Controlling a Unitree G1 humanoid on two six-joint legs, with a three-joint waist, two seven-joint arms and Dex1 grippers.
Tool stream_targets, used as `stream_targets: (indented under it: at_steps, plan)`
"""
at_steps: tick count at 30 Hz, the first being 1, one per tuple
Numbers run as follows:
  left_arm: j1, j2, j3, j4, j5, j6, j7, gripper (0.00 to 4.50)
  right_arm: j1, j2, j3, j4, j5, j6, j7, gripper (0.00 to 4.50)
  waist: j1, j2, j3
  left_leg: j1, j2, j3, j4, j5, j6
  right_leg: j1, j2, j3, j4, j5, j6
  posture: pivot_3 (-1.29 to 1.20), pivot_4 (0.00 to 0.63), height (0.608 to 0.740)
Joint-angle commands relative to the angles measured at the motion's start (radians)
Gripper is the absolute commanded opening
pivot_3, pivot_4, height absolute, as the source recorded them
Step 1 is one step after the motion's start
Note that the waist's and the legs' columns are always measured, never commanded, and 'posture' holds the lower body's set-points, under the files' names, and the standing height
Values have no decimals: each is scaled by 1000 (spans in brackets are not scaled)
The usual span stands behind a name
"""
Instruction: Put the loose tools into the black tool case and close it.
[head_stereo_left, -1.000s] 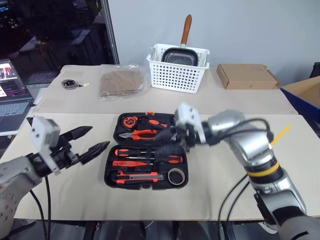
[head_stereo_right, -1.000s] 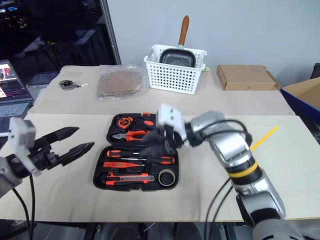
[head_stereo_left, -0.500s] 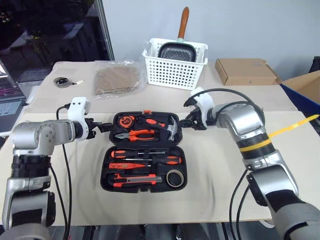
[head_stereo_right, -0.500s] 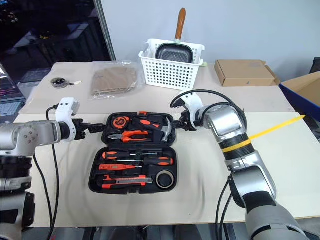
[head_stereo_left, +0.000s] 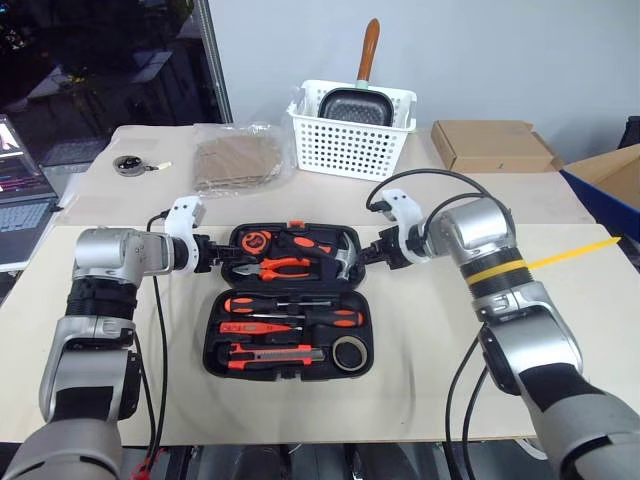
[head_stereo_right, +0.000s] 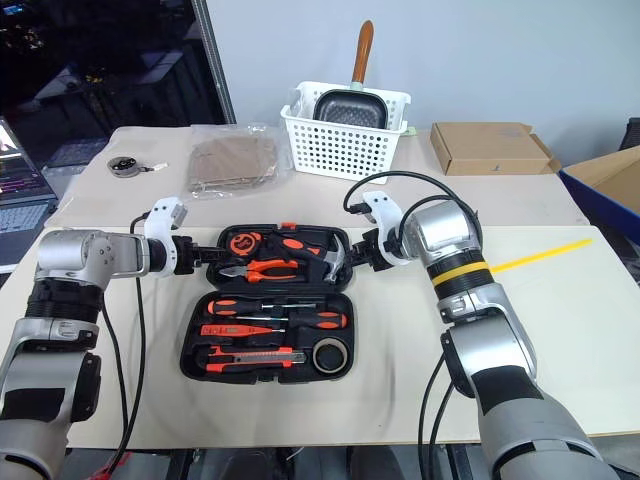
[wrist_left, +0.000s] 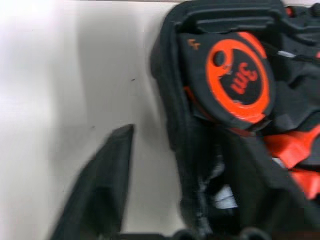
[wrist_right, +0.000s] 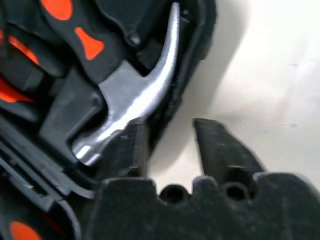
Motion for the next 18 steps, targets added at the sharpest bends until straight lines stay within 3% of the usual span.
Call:
stream_targets:
  at_steps: [1,4,5,12,18]
  plan:
    - [-27,-9,25,18,35,-57,-8,1066,-5,-1,-13,8,-7,-56,3,77,0,0,0,1,0,0,0,1,0,0,0,0,0,0,0,0,150,740]
    - [-35,-20,42,6,36,-104,-35,115,11,0,-57,-16,7,-160,5,0,-1,0,0,1,0,-1,0,3,-1,0,0,0,1,2,-2,0,150,740]
    - [-39,-23,47,-2,37,-127,-46,47,9,1,-77,-26,16,-177,5,0,0,0,0,1,0,-2,0,4,-1,0,0,0,1,2,-2,0,150,740]
    - [-18,-30,51,-126,52,-272,-120,47,90,24,-245,-153,114,-427,46,0,-2,0,0,-8,1,-2,0,7,-5,-5,1,-1,0,5,-1,0,150,740]
    - [188,45,25,-470,107,-500,-209,47,291,-3,-266,-427,119,-734,150,0,-11,0,0,-20,1,0,-1,8,-8,-20,1,0,0,5,1,0,150,740]
